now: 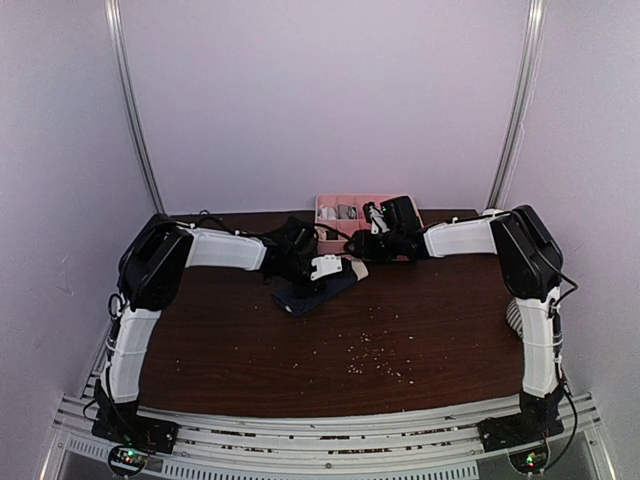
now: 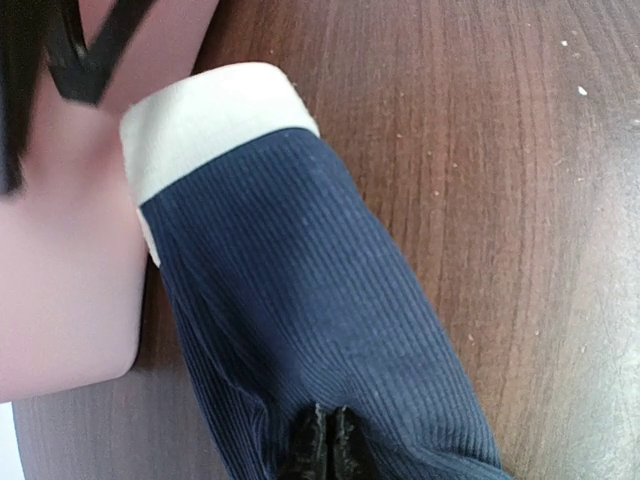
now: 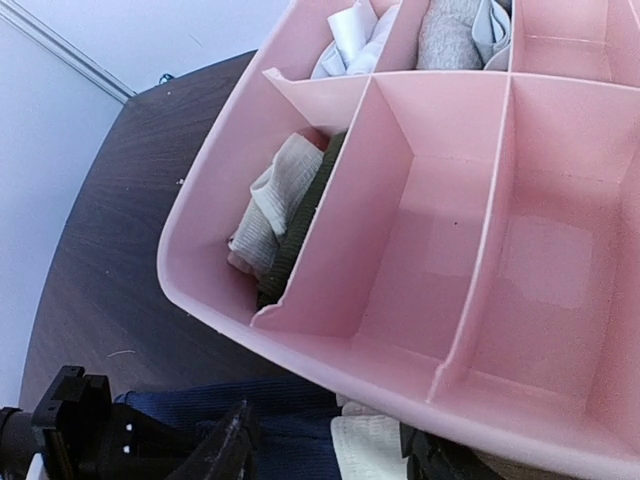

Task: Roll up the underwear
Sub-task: Move the storage box to the corner of the board, then rotate the underwear at the center of the board.

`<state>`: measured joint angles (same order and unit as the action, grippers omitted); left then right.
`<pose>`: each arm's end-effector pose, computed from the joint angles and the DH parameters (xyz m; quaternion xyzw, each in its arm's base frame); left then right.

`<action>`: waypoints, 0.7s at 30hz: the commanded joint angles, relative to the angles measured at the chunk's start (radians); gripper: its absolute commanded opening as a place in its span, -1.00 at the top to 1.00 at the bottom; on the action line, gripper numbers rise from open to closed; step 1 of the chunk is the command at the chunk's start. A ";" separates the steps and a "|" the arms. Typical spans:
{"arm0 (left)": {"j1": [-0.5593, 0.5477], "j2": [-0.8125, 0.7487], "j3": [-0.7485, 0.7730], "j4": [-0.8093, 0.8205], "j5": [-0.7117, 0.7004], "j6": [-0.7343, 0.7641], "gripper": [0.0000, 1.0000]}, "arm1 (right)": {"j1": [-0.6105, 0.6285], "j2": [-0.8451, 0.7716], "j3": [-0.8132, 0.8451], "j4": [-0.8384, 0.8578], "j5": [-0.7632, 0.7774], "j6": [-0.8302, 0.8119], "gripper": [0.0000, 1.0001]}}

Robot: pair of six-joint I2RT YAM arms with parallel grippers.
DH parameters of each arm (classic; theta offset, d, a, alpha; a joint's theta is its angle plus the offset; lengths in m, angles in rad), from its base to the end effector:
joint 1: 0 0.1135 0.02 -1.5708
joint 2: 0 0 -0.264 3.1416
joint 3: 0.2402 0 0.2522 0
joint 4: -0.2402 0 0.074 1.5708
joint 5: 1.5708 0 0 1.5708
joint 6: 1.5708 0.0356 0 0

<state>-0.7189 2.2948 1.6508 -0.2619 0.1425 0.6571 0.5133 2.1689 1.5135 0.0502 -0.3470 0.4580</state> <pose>0.3686 -0.3293 0.1262 0.6167 0.7136 -0.0773 0.3233 0.4190 0.2501 0.1688 -0.1042 0.8699 0.3487 0.3330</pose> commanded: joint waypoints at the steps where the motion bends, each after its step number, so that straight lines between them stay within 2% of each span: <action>1: 0.018 0.028 -0.066 -0.141 -0.006 0.022 0.91 | -0.072 -0.139 -0.072 0.095 -0.062 0.037 -0.01; 14: 0.021 0.035 -0.037 -0.186 -0.010 0.020 0.92 | -0.200 -0.240 -0.114 0.149 -0.148 0.094 -0.07; 15: 0.023 0.032 -0.028 -0.198 0.000 0.015 0.89 | -0.199 -0.243 -0.119 0.150 -0.160 0.096 -0.07; 16: 0.024 0.025 -0.018 -0.210 0.014 0.011 0.77 | -0.198 -0.245 -0.124 0.151 -0.177 0.101 -0.07; 18: 0.026 -0.013 -0.004 -0.222 0.044 0.000 0.48 | -0.190 -0.256 -0.149 0.152 -0.192 0.099 -0.33; 19: 0.026 -0.035 -0.002 -0.223 0.062 -0.007 0.31 | -0.185 -0.267 -0.162 0.151 -0.190 0.091 -0.91; 21: 0.026 -0.082 0.005 -0.223 0.092 -0.018 -0.02 | -0.176 -0.289 -0.192 0.131 -0.174 0.069 -1.00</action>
<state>-0.7040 2.2745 1.6608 -0.3294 0.1780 0.6548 0.3168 1.9320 1.3777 0.1871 -0.4999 0.5491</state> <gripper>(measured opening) 0.415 0.853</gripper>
